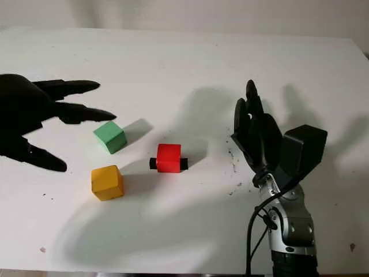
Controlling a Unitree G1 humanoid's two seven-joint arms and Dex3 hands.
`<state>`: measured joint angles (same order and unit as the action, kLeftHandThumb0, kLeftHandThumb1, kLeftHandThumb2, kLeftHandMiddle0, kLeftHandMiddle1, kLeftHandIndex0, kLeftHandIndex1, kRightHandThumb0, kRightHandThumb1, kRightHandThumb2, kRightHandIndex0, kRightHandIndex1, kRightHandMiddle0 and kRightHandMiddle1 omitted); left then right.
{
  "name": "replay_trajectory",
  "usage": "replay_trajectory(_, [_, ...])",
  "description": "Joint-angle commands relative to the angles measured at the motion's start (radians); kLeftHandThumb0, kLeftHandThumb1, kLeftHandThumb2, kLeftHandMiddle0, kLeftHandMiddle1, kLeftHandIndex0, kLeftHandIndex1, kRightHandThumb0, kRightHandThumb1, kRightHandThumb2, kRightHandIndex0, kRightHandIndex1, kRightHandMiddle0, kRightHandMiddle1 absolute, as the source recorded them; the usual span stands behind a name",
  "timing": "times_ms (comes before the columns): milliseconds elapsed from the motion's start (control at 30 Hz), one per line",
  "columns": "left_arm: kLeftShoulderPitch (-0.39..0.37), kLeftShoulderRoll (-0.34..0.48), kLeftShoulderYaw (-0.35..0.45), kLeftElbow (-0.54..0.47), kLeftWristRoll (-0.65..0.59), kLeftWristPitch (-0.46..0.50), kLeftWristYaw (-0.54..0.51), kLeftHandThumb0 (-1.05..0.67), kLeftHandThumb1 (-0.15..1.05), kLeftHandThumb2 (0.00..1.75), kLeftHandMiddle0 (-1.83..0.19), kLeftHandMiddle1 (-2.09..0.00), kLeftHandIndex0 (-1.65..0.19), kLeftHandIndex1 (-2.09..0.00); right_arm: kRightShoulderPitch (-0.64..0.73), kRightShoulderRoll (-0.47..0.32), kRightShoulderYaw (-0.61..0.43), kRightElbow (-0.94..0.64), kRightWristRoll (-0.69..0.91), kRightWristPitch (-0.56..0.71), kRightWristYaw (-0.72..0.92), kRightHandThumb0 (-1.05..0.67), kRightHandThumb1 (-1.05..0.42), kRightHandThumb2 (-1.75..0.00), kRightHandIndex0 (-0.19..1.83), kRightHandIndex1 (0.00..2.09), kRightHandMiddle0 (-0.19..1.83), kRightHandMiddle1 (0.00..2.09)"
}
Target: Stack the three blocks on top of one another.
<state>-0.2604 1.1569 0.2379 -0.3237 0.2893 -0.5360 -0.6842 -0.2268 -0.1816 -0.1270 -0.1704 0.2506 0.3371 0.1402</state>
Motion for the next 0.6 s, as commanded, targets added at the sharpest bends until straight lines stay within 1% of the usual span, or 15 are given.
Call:
replay_trajectory(0, [0.008, 0.002, -0.006, 0.002, 0.031, -0.079, 0.03, -0.47, 0.78, 0.05, 0.04, -0.02, -0.31, -0.03, -0.001, -0.004, -0.007, -0.018, 0.0, -0.002, 0.002, -0.67, -1.05, -0.71, -0.19, 0.0, -0.19, 0.0])
replay_trajectory(33, [0.011, -0.014, -0.008, 0.006, 0.051, -0.119, 0.055, -0.45, 0.8, 0.06, 0.04, -0.03, -0.33, -0.04, -0.001, -0.002, -0.005, -0.02, -0.001, -0.001, 0.001, -0.67, -1.05, -0.71, -0.19, 0.0, -0.19, 0.0])
replay_trajectory(167, [0.023, -0.05, -0.031, 0.008, 0.118, -0.21, 0.11, -0.36, 0.83, 0.06, 0.01, -0.06, -0.39, -0.07, 0.002, 0.001, -0.001, -0.022, -0.002, 0.003, 0.003, -0.67, -1.05, -0.72, -0.19, 0.0, -0.19, 0.0])
replay_trajectory(333, [0.015, -0.054, -0.078, 0.005, 0.137, -0.252, 0.113, -0.39, 0.84, 0.06, 0.01, -0.05, -0.41, -0.07, 0.008, 0.005, -0.004, -0.026, 0.001, 0.009, 0.0, -0.66, -1.05, -0.71, -0.19, 0.0, -0.19, 0.0])
replay_trajectory(433, [0.003, -0.054, -0.108, -0.004, 0.146, -0.252, 0.101, -0.4, 0.84, 0.06, 0.03, -0.05, -0.39, -0.06, 0.009, 0.003, -0.007, -0.024, 0.007, 0.009, 0.009, -0.66, -1.05, -0.72, -0.19, 0.0, -0.19, 0.0])
replay_trajectory(500, [-0.008, -0.067, -0.123, 0.004, 0.173, -0.273, 0.118, -0.41, 0.83, 0.05, 0.03, -0.05, -0.39, -0.06, 0.01, 0.004, -0.009, -0.019, 0.012, 0.005, 0.013, -0.66, -1.05, -0.72, -0.19, 0.0, -0.19, 0.0])
replay_trajectory(567, [-0.013, -0.09, -0.129, 0.031, 0.209, -0.311, 0.16, -0.4, 0.82, 0.05, 0.01, -0.06, -0.43, -0.07, 0.012, 0.004, -0.009, -0.015, 0.011, -0.002, 0.016, -0.66, -1.05, -0.71, -0.19, 0.0, -0.19, 0.0])
